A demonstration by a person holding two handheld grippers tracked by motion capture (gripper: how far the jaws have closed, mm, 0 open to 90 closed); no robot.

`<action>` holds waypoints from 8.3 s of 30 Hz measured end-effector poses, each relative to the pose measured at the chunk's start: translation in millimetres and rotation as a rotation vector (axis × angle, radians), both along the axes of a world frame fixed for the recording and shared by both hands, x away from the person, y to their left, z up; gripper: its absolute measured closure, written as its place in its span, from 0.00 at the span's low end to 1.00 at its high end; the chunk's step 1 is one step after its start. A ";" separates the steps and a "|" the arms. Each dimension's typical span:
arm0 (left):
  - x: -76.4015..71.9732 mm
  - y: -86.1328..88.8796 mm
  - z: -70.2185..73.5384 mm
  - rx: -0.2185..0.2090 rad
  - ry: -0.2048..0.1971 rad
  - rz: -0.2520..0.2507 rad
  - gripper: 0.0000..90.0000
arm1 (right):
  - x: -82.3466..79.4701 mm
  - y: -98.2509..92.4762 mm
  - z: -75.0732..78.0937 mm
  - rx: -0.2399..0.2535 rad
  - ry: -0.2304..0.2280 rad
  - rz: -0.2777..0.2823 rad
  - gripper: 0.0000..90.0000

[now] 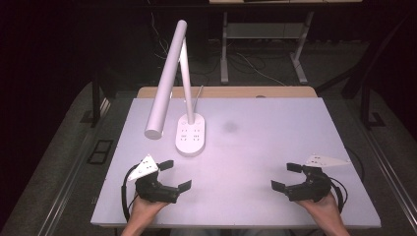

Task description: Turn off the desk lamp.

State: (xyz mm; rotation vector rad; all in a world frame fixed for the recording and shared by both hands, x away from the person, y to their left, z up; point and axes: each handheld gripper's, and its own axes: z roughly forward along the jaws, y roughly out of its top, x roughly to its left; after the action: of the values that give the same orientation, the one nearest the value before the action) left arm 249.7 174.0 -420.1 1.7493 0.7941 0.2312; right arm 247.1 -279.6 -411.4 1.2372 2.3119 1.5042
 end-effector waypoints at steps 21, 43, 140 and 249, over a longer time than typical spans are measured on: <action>0.8 -4.2 -0.8 0.001 0.009 -0.035 0.00 | -3.6 -3.6 -0.4 0.006 0.020 -0.002 0.01; 2.3 -3.1 -2.1 -0.007 0.027 -0.063 0.00 | 3.3 -3.4 12.6 -0.017 0.054 0.021 0.01; 2.6 -0.8 -0.8 -0.019 0.025 -0.055 0.00 | 148.1 153.8 71.4 -0.080 0.075 0.232 0.01; 6.0 5.4 0.0 -0.054 0.031 -0.060 0.00 | 260.2 216.4 -24.1 0.026 0.195 0.072 1.00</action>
State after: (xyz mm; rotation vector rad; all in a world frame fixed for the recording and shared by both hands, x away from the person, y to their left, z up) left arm 255.8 179.4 -420.1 1.7264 0.7618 0.1414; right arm 507.3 -63.2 -435.5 1.3789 2.4904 1.5020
